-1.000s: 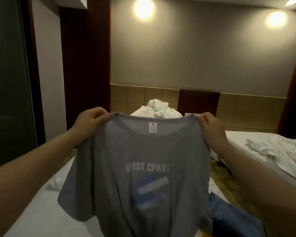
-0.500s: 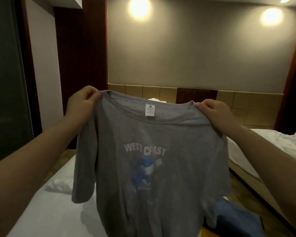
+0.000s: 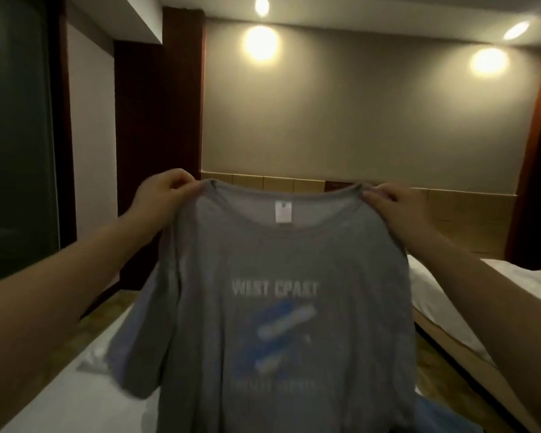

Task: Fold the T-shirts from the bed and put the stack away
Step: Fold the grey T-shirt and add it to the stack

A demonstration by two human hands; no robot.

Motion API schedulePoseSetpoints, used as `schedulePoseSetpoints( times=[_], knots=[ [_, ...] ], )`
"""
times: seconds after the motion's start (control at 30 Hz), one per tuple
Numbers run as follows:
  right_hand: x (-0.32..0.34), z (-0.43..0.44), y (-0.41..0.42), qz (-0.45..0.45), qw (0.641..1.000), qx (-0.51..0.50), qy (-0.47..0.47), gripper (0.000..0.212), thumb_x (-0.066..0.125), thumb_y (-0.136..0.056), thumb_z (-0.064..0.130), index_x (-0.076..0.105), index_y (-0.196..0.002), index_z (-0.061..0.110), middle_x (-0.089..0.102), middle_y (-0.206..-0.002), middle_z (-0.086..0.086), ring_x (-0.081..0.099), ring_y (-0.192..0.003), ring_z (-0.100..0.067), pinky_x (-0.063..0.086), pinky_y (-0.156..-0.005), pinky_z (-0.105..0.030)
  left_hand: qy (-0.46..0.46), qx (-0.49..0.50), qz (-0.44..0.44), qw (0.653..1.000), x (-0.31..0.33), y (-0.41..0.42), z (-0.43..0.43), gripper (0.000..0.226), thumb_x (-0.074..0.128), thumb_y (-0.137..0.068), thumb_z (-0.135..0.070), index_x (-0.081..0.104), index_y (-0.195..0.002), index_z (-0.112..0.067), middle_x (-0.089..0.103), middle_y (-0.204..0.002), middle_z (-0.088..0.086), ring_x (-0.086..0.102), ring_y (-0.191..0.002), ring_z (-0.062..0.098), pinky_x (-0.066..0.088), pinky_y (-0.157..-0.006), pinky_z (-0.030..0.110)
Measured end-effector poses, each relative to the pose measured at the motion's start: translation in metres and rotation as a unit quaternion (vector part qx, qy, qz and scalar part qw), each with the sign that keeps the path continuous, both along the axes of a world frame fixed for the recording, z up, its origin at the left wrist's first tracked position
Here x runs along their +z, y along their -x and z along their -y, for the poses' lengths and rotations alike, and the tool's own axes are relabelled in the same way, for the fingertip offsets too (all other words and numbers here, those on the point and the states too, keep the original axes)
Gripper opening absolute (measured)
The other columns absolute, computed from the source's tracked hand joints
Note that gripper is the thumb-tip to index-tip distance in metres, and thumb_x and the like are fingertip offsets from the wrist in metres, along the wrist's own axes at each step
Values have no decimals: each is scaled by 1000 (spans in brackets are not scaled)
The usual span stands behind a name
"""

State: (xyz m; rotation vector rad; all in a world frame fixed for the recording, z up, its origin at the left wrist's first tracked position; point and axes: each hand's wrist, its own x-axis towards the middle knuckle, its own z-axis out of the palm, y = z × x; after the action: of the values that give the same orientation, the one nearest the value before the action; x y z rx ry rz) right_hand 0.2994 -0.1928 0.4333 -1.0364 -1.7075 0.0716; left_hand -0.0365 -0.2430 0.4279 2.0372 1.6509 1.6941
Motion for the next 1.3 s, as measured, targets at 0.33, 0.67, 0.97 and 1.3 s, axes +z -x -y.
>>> schedulePoseSetpoints(
  times=[0.33,0.67,0.97,1.3],
  knots=[
    [-62,29,19,-166,947,39,273,23,59,-90,33,65,-94,11,62,-85,-6,58,-78,-19,48,-67,-31,400,-177,348,829,-68,-27,20,31,61,-87,-25,63,-104,0,70,-87,15,61,-85,25,48,-69,35],
    [-191,123,95,-321,887,91,318,25,56,-92,23,60,-74,6,62,-75,-18,58,-73,-27,50,-81,-49,236,-200,633,710,-184,-110,103,21,48,-93,-25,61,-89,-9,70,-66,2,67,-56,12,55,-49,22],
    [-217,150,133,-221,951,79,200,24,61,-86,29,61,-66,15,63,-58,1,60,-57,-17,52,-56,-31,86,-17,433,897,-213,-140,121,3,63,-85,-22,65,-84,-24,70,-78,-8,68,-75,8,57,-67,23],
    [-216,147,121,-242,923,152,258,20,58,-88,32,64,-74,18,62,-55,2,58,-50,-9,50,-50,-27,21,-20,368,929,-221,-145,115,8,66,-84,-22,66,-86,-29,70,-88,-17,66,-85,1,53,-70,14]
  ],
)
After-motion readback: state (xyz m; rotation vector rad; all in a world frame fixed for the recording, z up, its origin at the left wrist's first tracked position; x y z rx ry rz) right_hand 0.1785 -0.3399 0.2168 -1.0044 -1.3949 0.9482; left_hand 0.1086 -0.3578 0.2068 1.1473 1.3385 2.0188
